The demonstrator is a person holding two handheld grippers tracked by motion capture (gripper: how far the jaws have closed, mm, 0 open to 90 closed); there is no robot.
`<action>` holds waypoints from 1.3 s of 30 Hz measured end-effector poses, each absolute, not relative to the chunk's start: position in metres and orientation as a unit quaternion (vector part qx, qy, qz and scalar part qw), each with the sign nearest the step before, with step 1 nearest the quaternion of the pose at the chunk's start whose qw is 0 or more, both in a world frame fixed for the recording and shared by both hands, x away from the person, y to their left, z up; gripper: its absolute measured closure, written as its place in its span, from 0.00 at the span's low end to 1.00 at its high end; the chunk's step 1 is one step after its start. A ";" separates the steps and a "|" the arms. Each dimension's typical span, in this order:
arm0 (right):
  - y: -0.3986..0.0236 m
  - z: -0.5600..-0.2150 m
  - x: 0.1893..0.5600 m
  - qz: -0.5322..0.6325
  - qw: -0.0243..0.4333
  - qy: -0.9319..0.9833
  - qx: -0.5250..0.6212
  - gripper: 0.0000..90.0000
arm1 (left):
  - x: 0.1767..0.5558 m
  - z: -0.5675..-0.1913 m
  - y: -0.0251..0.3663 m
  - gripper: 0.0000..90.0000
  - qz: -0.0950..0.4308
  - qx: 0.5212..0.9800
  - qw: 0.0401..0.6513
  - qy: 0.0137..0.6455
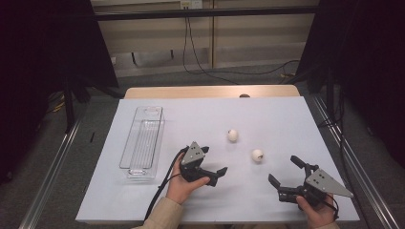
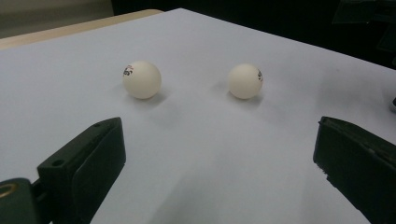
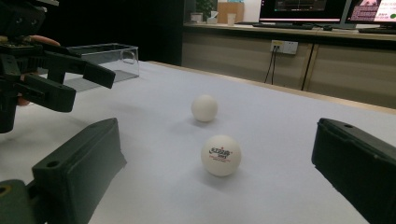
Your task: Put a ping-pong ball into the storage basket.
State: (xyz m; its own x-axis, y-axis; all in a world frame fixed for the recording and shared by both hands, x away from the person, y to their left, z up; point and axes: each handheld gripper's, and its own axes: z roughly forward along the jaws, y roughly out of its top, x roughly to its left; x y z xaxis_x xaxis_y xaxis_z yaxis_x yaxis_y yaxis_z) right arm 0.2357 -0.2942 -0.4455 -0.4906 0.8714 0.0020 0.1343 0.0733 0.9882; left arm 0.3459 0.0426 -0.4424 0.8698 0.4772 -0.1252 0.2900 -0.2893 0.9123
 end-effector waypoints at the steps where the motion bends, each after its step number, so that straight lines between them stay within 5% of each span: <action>1: -0.294 -0.446 0.236 0.562 0.328 0.656 0.383 0.01 | 0.346 -0.442 0.042 0.03 0.086 0.799 0.545 0.240; 39: -0.295 -0.446 0.236 0.562 0.327 0.656 0.383 0.02 | 0.353 -0.443 0.020 0.03 0.074 0.809 0.532 0.236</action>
State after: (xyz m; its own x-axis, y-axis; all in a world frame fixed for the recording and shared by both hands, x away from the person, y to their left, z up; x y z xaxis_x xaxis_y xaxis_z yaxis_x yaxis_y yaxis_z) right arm 0.2361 -0.2946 -0.4458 -0.4916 0.8708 0.0011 0.1354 0.0752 0.9879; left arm 0.3528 0.0201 -0.4430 0.8773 0.4617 -0.1312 0.3033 -0.3214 0.8971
